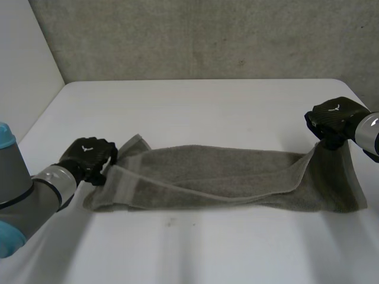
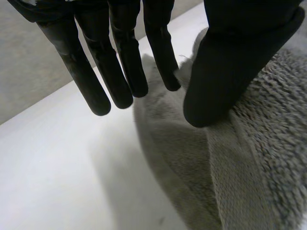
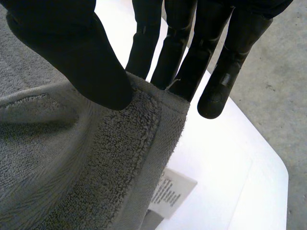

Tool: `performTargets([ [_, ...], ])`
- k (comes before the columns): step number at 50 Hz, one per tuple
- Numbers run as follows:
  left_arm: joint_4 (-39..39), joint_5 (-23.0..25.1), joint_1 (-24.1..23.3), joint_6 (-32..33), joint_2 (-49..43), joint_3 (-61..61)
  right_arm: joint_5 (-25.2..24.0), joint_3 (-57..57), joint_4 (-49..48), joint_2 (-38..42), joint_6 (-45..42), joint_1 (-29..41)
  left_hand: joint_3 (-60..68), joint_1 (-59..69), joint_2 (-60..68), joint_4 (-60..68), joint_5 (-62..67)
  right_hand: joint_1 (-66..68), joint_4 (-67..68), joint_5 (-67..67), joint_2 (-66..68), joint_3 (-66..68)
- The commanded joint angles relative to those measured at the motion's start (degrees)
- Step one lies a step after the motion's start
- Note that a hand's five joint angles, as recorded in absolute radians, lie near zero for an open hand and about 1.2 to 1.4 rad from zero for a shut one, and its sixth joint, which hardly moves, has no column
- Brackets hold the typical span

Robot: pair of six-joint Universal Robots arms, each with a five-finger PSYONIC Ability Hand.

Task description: Fold the towel.

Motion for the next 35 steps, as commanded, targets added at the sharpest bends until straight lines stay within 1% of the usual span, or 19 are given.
performTargets([
  [1,-0.10,3.80,0.43,3.00,-0.01,-0.86,-0.22,0.67,-0.05,-0.10,0.01,-0.08,0.16,0.17,0.60,0.25,0.12,19.52,11.39,17.00,12.52,11.67],
  [8,0.43,3.97,0.16,3.09,-2.21,-0.16,-0.22,1.28,-0.13,-0.10,-0.08,-0.08,-1.02,-1.00,-0.58,-0.93,-1.06,19.52,11.39,17.00,12.52,11.67],
  [15,-0.27,4.06,-0.54,3.18,-2.47,-0.25,-0.13,1.90,-0.66,-0.01,-0.25,-0.17,-1.02,-1.01,-0.58,-0.93,-1.06,19.52,11.39,17.00,12.52,11.67],
  [20,-1.50,4.24,-0.54,3.44,-0.98,-0.42,-0.13,2.34,-0.92,-0.01,-0.60,-0.17,-2.87,-2.86,-2.43,-2.78,-2.91,19.52,11.39,17.00,12.52,11.67],
  [22,-3.95,4.32,-0.28,4.05,2.34,-0.42,-0.13,2.34,-1.01,0.07,-0.60,-0.17,-8.56,-8.55,-8.13,-8.47,-8.60,19.52,11.39,17.00,12.52,11.67],
  [23,-3.96,4.32,-0.28,4.06,2.36,-0.42,-0.13,2.34,-1.01,0.07,-0.60,-0.17,-8.59,-8.57,-8.15,-8.50,-8.63,19.52,11.39,17.00,12.52,11.67],
  [25,-7.37,4.50,-0.36,4.84,5.86,-0.51,-0.13,2.34,-1.10,0.07,-0.60,-0.17,-11.94,-11.92,-11.50,-11.85,-11.98,19.52,11.39,17.00,12.52,11.67],
  [28,-8.97,4.50,-0.45,5.11,7.28,-0.77,-0.13,2.34,-1.10,0.07,-0.60,-0.17,-12.96,-12.95,-12.52,-12.87,-13.00,19.52,11.39,17.00,12.52,11.67],
  [30,-11.43,5.90,-1.59,5.11,9.90,-1.56,-0.13,2.34,-1.19,0.07,-0.60,-0.08,-13.13,-13.12,-12.69,-13.04,-13.17,19.52,11.39,17.00,12.52,11.67],
  [31,-11.43,5.91,-1.60,5.11,9.92,-1.56,-0.13,2.34,-1.19,0.07,-0.60,-0.08,-13.13,-13.12,-12.69,-13.04,-13.17,19.52,11.39,17.00,12.52,11.67],
  [33,-12.40,9.49,-3.61,5.20,11.84,-3.31,-0.13,2.43,-1.28,0.07,-0.60,-0.08,-12.46,-12.45,-12.02,-12.37,-12.50,19.52,11.39,17.00,12.52,11.67],
  [34,-12.40,9.51,-3.62,5.20,11.85,-3.32,-0.13,2.43,-1.28,0.07,-0.60,-0.08,-12.46,-12.44,-12.02,-12.37,-12.50,19.52,11.39,17.00,12.52,11.67],
  [35,-12.40,10.99,-4.23,5.29,12.20,-4.28,-0.13,2.51,-1.28,0.07,-0.60,-0.08,-11.79,-11.78,-11.35,-11.70,-11.83,19.52,11.39,17.00,12.52,11.67],
])
